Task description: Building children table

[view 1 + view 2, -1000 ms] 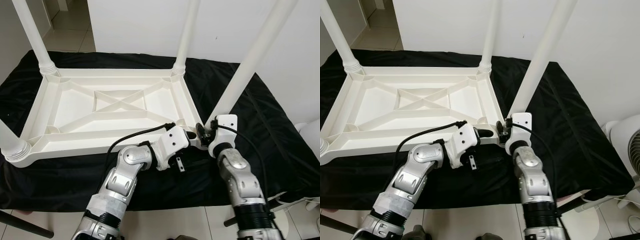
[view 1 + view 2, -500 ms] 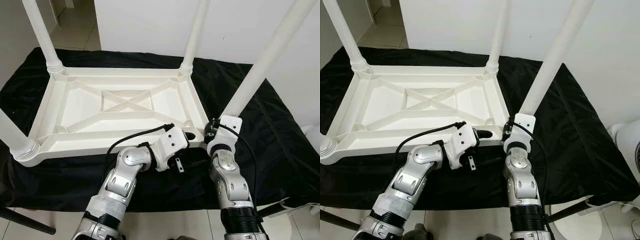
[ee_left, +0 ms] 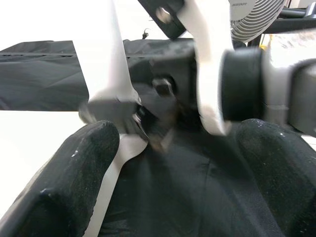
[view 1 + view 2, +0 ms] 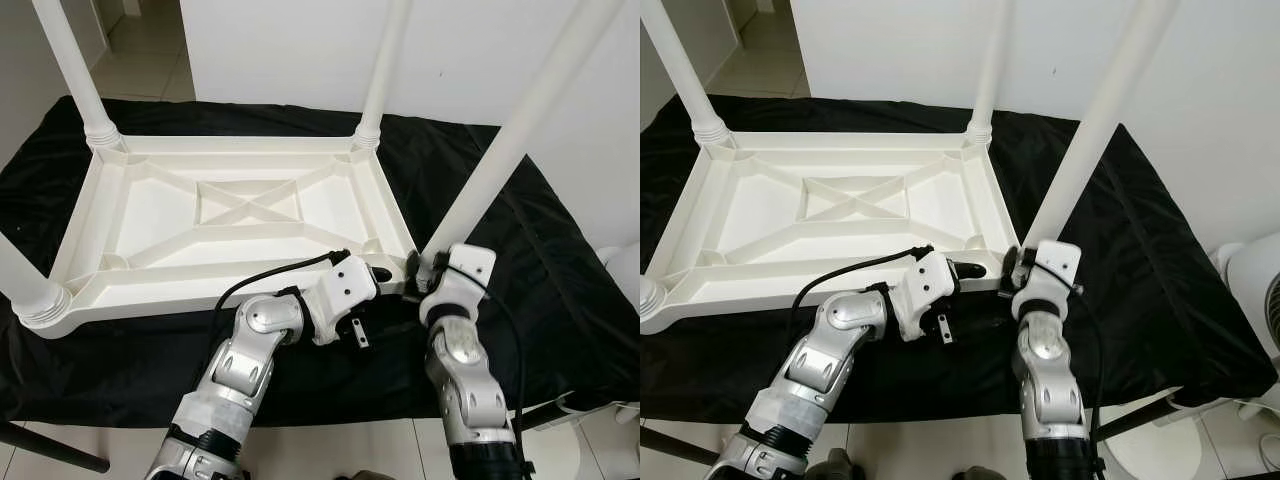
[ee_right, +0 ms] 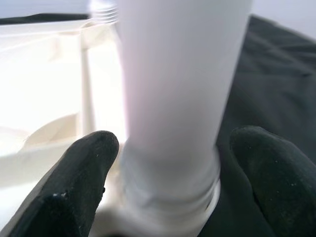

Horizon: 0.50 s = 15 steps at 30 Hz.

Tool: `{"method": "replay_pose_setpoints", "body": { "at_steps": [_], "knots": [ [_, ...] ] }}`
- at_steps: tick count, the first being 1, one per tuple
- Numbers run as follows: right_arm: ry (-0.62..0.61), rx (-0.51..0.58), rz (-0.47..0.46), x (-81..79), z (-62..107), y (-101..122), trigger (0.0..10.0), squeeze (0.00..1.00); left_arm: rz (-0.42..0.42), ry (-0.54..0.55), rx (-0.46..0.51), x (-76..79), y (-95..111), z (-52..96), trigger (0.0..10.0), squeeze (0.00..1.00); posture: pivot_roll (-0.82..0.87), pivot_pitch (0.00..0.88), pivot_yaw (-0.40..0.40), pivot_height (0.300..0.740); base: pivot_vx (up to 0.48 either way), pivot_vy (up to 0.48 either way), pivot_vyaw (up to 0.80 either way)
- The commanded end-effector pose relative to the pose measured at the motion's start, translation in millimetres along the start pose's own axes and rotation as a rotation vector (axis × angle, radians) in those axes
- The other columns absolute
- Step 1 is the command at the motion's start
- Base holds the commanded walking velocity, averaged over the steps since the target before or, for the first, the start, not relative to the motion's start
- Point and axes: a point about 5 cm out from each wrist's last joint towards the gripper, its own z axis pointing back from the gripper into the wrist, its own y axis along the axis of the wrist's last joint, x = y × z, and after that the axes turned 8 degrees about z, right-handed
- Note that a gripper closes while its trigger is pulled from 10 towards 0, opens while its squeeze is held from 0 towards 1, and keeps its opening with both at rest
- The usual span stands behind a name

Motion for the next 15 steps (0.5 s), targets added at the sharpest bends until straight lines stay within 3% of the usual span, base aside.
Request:
{"method": "replay_pose_setpoints", "body": {
  "at_steps": [1,2,10,15],
  "knots": [
    [0.059,0.025,-0.005,2.0,3.3,0,10.0,0.00,-0.020,0.147,0.018,-6.1,2,-0.9,10.0,0.00,0.01,0.000,-0.084,0.740,0.000,0.000,0.00],
    [0.075,0.034,0.019,9.5,4.4,-3,10.0,0.00,-0.020,0.149,0.018,-6.8,2,-1.1,10.0,0.00,0.01,0.000,-0.082,0.740,0.000,0.000,0.00],
    [0.183,0.073,0.076,19.0,0.7,-5,10.0,0.00,-0.019,0.149,0.021,-7.8,3,-2.7,10.0,0.00,-0.01,0.000,-0.068,0.740,0.000,0.000,0.00],
    [0.319,0.114,0.116,32.4,-12.6,2,10.0,0.00,-0.022,0.148,0.026,-9.4,5,-4.4,10.0,0.00,0.00,0.000,-0.061,0.740,0.000,0.000,0.00]
  ]
}}
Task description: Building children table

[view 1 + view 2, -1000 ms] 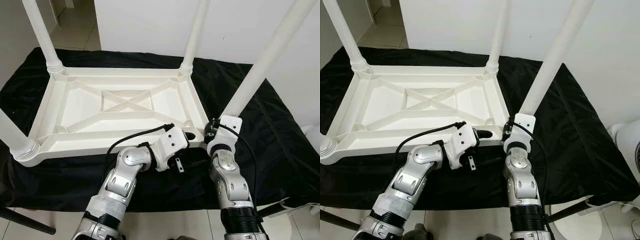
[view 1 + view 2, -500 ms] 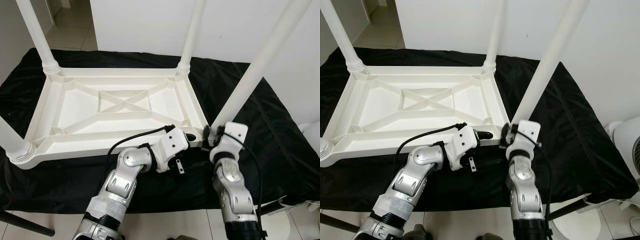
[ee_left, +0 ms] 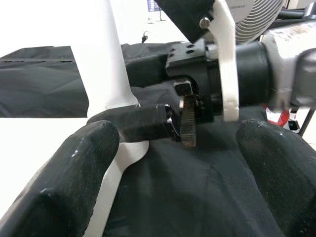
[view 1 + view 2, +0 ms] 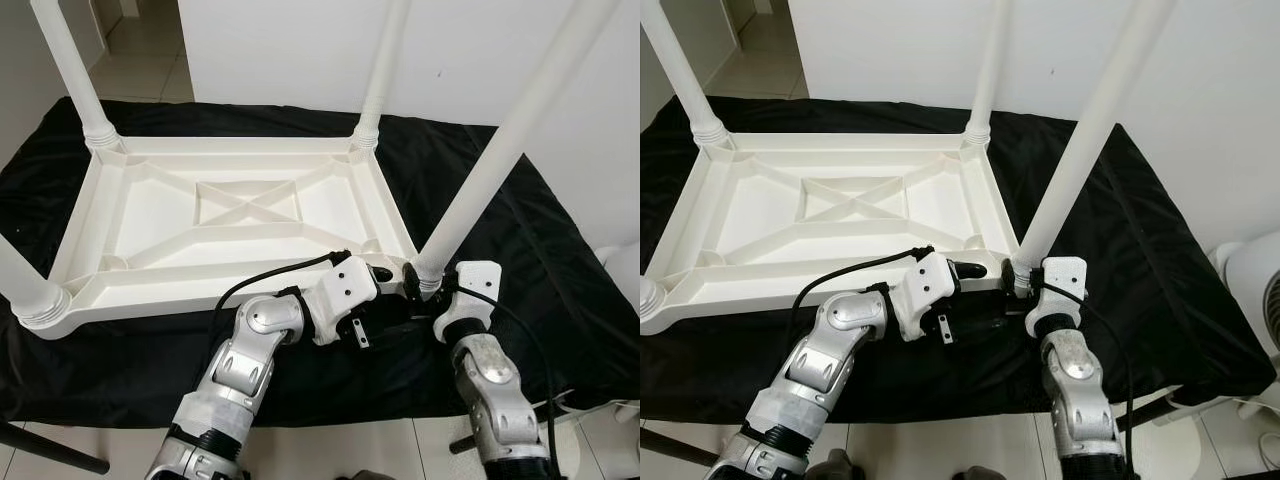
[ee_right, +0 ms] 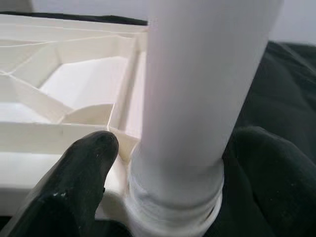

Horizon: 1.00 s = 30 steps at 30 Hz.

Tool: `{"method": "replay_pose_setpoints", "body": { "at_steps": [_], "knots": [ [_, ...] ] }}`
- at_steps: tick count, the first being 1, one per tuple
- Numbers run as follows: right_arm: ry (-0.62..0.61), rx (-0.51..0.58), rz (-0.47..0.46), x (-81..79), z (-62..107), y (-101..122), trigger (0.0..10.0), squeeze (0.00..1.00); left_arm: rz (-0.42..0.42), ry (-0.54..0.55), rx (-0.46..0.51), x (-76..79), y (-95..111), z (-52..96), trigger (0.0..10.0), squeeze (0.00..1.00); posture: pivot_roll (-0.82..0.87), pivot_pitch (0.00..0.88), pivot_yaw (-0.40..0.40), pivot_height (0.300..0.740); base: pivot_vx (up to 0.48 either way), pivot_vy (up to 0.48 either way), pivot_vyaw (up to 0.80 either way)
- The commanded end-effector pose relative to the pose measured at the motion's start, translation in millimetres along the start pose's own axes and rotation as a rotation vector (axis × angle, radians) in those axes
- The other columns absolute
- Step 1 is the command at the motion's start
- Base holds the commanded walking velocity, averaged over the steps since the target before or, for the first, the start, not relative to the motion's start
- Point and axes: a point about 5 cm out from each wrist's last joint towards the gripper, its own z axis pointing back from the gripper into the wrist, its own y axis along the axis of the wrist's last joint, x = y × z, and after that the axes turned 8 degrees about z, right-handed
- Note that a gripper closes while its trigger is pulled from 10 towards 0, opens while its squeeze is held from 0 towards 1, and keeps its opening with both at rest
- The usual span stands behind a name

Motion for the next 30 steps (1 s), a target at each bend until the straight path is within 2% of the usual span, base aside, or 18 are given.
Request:
{"method": "replay_pose_setpoints", "body": {
  "at_steps": [1,7,8,15,17,28,29,30],
  "knots": [
    [0.041,0.015,-0.012,6.7,-2.2,0,10.0,0.00,-0.008,0.150,0.015,-7.5,1,-2.7,10.0,0.00,0.00,0.000,-0.060,0.740,0.000,0.000,0.00],
    [0.152,0.037,0.030,15.0,-10.7,4,10.0,0.00,-0.013,0.152,0.015,-8.7,2,-2.2,10.0,0.00,0.00,0.000,-0.060,0.740,0.000,0.000,0.00],
    [0.215,0.034,0.043,17.2,-16.0,5,10.0,0.00,-0.013,0.156,0.017,-9.2,3,-2.1,10.0,0.00,0.01,0.000,-0.061,0.740,0.000,0.000,0.00],
    [0.302,0.018,0.058,16.4,-20.0,2,10.0,0.00,-0.013,0.158,0.019,-8.7,3,-2.2,10.0,0.00,0.02,0.000,-0.065,0.740,0.000,0.000,0.00],
    [0.351,0.000,0.061,16.6,-20.6,-2,0.0,0.00,-0.013,0.161,0.019,-8.6,3,-1.4,10.0,0.00,0.02,0.000,-0.070,0.740,0.000,0.000,0.00],
    [0.364,-0.031,0.005,18.7,-15.9,-12,0.0,0.00,-0.012,0.170,0.013,-7.9,2,1.2,10.0,0.00,0.03,0.000,-0.072,0.740,0.000,0.000,0.00],
    [0.349,-0.030,-0.003,19.2,-15.5,-12,4.9,0.00,-0.011,0.170,0.013,-7.9,2,1.1,10.0,0.00,0.03,0.000,-0.071,0.740,0.000,0.000,0.00],
    [0.349,-0.030,-0.003,19.2,-15.5,-12,4.9,0.00,-0.011,0.170,0.013,-7.9,2,1.1,10.0,0.00,0.03,0.000,-0.071,0.740,0.000,0.000,0.00]
  ]
}}
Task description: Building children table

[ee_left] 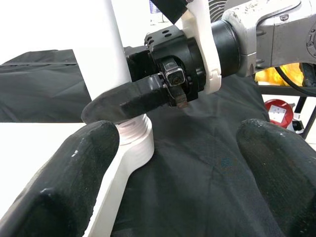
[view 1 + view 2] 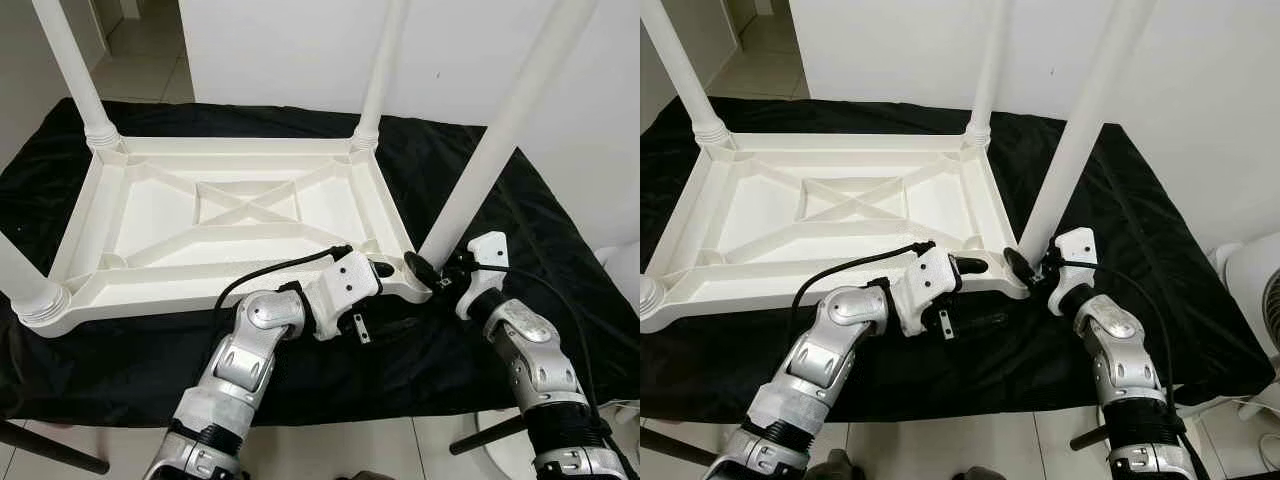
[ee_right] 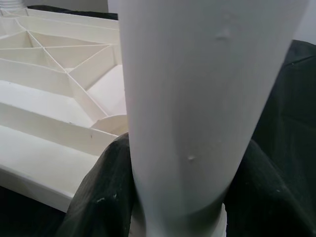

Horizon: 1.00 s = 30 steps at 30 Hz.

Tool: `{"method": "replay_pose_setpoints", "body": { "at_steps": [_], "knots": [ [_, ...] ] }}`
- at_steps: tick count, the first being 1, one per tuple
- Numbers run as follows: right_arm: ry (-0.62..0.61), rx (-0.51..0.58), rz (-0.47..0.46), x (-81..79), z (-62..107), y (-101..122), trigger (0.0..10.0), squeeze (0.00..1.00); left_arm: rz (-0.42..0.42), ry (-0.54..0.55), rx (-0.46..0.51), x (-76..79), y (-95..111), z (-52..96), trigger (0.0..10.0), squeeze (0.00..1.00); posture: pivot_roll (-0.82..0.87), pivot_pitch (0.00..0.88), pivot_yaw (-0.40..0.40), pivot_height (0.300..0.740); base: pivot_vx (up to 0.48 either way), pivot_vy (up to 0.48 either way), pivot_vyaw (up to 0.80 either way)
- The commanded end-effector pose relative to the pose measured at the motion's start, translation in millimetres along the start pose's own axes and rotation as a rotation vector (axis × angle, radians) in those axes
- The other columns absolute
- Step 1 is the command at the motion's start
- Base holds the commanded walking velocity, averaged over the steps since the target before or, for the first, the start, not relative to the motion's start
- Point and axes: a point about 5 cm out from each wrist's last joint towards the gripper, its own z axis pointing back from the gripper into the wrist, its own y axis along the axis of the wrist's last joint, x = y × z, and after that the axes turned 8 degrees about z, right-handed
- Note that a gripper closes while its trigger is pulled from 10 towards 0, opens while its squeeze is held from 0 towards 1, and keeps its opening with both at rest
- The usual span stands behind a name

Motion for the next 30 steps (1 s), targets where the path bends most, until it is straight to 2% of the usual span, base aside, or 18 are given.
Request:
{"method": "replay_pose_setpoints", "body": {
  "at_steps": [1,6,8,9,10,18,20,22,24,27,30],
  "knots": [
    [0.000,-0.044,-0.033,-5.3,3.4,-11,10.0,0.00,-0.004,0.165,0.012,-6.6,1,0.5,10.0,0.00,0.03,0.000,-0.071,0.740,0.000,0.000,0.00],
    [-0.075,-0.047,-0.074,-5.6,2.6,-9,10.0,0.00,-0.004,0.162,0.011,-7.1,0,0.7,10.0,0.00,0.02,0.000,-0.068,0.740,0.000,0.000,0.00],
    [-0.158,-0.076,-0.062,-3.8,0.4,-10,10.0,0.00,-0.003,0.159,0.011,-6.9,0,0.3,10.0,0.00,0.01,0.000,-0.065,0.740,0.000,0.000,0.00],
    [-0.158,-0.076,-0.062,-3.8,0.4,-10,10.0,0.00,-0.003,0.159,0.011,-6.9,0,0.3,10.0,0.00,0.01,0.000,-0.065,0.740,0.000,0.000,0.00],
    [-0.260,-0.090,-0.075,-3.4,-2.6,-9,10.0,0.00,-0.003,0.157,0.012,-6.7,0,-0.4,10.0,0.00,0.01,0.000,-0.064,0.740,0.000,0.000,0.00],
    [-0.440,-0.130,-0.128,-3.5,-6.1,-7,10.0,0.00,-0.003,0.154,0.012,-6.6,0,-0.5,10.0,0.00,0.01,0.000,-0.061,0.740,0.000,0.000,0.00],
    [-0.542,-0.155,-0.147,-6.4,-7.4,-5,10.0,0.00,-0.001,0.151,0.013,-6.1,0,-1.3,10.0,0.00,0.00,0.000,-0.062,0.740,0.000,0.000,0.00],
    [-0.542,-0.155,-0.147,-6.4,-7.4,-5,10.0,0.00,-0.001,0.151,0.013,-6.1,0,-1.3,10.0,0.00,0.00,0.000,-0.062,0.740,0.000,0.000,0.00],
    [-0.647,-0.180,-0.165,-14.5,-9.1,-3,10.0,0.00,0.002,0.148,0.016,-4.9,1,-2.4,10.0,0.00,0.00,0.000,-0.064,0.740,0.000,0.000,0.00],
    [-0.698,-0.185,-0.177,-21.0,-10.3,-1,10.0,0.00,0.002,0.147,0.017,-4.6,1,-2.9,10.0,0.00,0.00,0.000,-0.068,0.740,0.000,0.000,0.00],
    [-0.834,-0.194,-0.209,-34.4,-11.8,5,10.0,0.00,0.004,0.150,0.023,-4.8,1,-3.8,10.0,0.00,-0.01,0.000,-0.071,0.740,0.000,0.000,0.00]
  ]
}}
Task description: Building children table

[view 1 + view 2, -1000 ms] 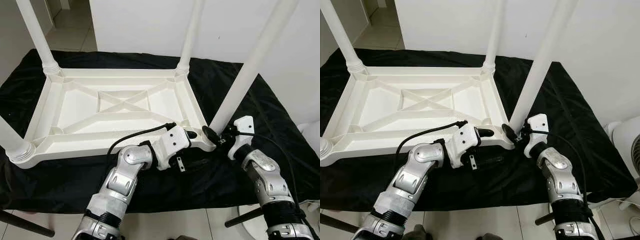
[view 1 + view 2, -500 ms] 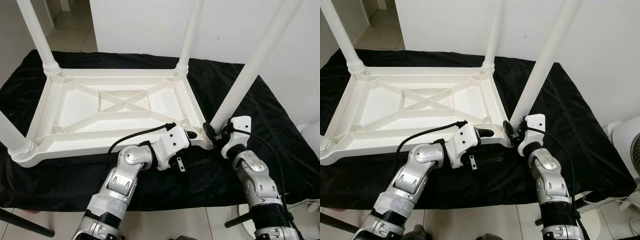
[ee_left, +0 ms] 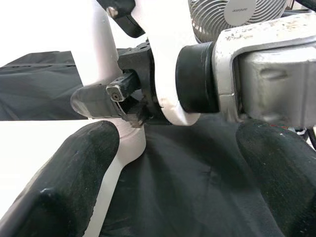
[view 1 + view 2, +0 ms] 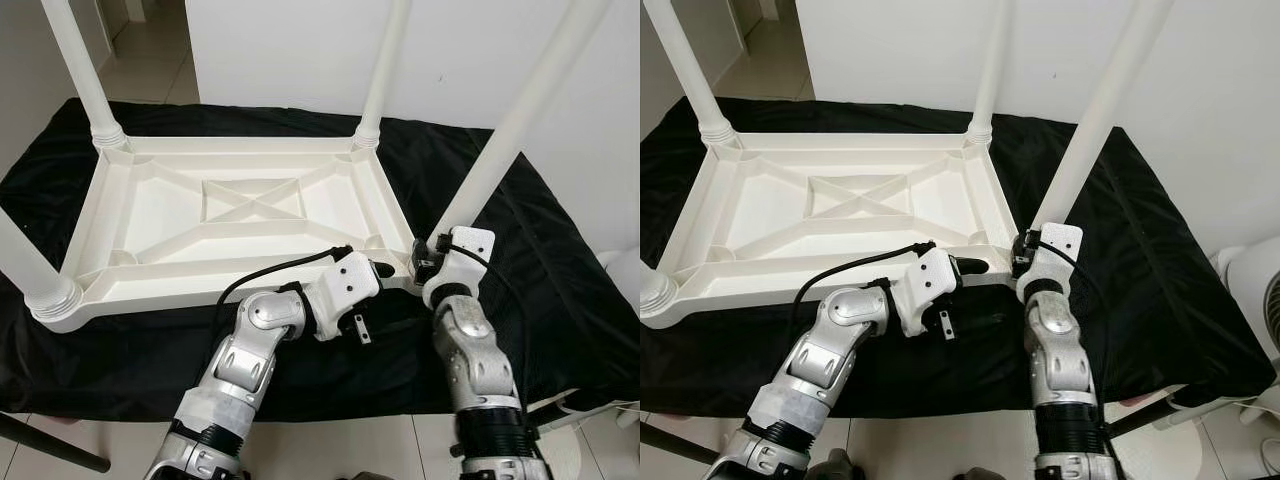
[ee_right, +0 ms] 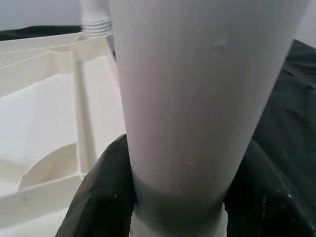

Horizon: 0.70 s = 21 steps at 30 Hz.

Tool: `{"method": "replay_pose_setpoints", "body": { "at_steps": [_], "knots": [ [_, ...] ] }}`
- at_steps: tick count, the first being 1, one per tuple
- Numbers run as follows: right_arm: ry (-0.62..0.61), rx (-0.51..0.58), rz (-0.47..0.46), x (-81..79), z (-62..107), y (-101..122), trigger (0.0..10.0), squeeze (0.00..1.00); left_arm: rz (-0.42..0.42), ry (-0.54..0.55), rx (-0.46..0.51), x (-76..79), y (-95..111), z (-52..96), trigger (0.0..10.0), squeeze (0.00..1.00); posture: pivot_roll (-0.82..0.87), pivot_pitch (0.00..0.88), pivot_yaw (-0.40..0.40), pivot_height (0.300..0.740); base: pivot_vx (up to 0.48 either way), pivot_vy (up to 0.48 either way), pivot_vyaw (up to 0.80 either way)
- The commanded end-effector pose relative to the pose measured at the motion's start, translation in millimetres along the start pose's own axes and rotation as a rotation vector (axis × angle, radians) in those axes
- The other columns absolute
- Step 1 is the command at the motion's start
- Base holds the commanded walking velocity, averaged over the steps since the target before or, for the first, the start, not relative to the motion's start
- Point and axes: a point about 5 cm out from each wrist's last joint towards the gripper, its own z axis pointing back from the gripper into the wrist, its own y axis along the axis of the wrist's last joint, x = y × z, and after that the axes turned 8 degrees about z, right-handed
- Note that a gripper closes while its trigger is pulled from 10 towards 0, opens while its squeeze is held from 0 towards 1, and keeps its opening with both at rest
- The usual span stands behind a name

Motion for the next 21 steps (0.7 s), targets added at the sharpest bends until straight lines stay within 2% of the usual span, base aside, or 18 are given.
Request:
{"method": "replay_pose_setpoints", "body": {
  "at_steps": [1,3,11,12,14,15,18,21],
  "knots": [
    [-0.127,-0.052,0.010,9.0,4.6,-8,10.0,0.00,0.003,0.154,0.019,-5.6,1,-2.7,10.0,0.00,-0.01,0.000,-0.071,0.740,0.000,0.000,0.00],
    [-0.119,-0.037,0.022,1.8,4.2,-4,10.0,0.00,0.004,0.152,0.020,-4.4,0,-3.6,10.0,0.00,-0.01,0.000,-0.071,0.740,0.000,0.000,0.00],
    [-0.041,0.003,0.022,-4.4,4.0,5,10.0,0.00,0.006,0.147,0.022,-3.3,0,-4.1,10.0,0.00,-0.01,0.000,-0.073,0.740,0.000,0.000,0.00],
    [-0.034,0.011,0.008,-5.0,4.9,6,10.0,0.59,0.006,0.148,0.022,-3.6,0,-3.9,10.0,0.00,-0.01,0.000,-0.076,0.740,0.000,0.000,0.00],
    [-0.034,0.011,0.008,-5.0,4.9,6,10.0,0.59,0.006,0.148,0.022,-3.6,0,-3.9,10.0,0.00,-0.01,0.000,-0.076,0.740,0.000,0.000,0.00],
    [-0.020,0.018,-0.006,-6.4,6.4,7,10.0,1.00,0.005,0.149,0.021,-3.9,-1,-3.5,10.0,0.00,-0.01,0.000,-0.077,0.740,0.000,0.000,0.00],
    [0.044,0.005,-0.003,-6.9,10.2,2,10.0,1.00,0.002,0.155,0.023,-4.1,0,-2.9,10.0,0.00,-0.01,0.000,-0.078,0.740,0.000,0.000,0.00],
    [0.048,0.002,0.014,-3.0,11.7,-1,10.0,1.00,0.001,0.158,0.024,-4.3,-1,-2.9,10.0,0.00,0.00,0.000,-0.080,0.740,0.000,0.000,0.00]
  ]
}}
